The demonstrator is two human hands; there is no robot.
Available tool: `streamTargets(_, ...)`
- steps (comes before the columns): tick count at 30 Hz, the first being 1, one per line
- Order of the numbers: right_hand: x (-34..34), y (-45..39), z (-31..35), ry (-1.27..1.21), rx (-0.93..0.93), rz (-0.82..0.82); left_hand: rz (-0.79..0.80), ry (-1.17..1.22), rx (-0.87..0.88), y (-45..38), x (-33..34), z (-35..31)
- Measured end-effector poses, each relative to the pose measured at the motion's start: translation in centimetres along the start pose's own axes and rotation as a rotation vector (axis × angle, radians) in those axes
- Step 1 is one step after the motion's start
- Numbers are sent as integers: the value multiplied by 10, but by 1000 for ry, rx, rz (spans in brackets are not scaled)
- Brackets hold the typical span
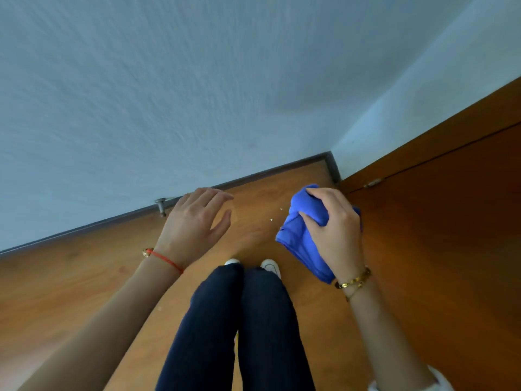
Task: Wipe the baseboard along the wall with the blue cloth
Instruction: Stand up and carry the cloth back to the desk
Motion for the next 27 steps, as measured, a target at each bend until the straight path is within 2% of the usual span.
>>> streamTargets(6, -80, 4, 145, -16, -37, 116, -44, 33, -85, 52, -166, -27)
streamTargets(12, -122, 18, 245, -46, -141, 204, -128, 41, -223, 109, -265, -39)
streamTargets(18, -122, 39, 301, -75, -216, 388, -212, 22, -424, 178, -308, -48)
streamTargets(27, -76, 76, 354, -78, -381, 690, -309, 15, -815, 305, -320, -69)
Point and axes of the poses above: each hand's wrist, its own y-axis away from the middle knuckle, its own x-axis out of the palm, z = x × y, the point moved 4 cm from there along -y, towards the middle knuckle, and after that the axes turned 13 degrees about -y, right-handed, at the moved point
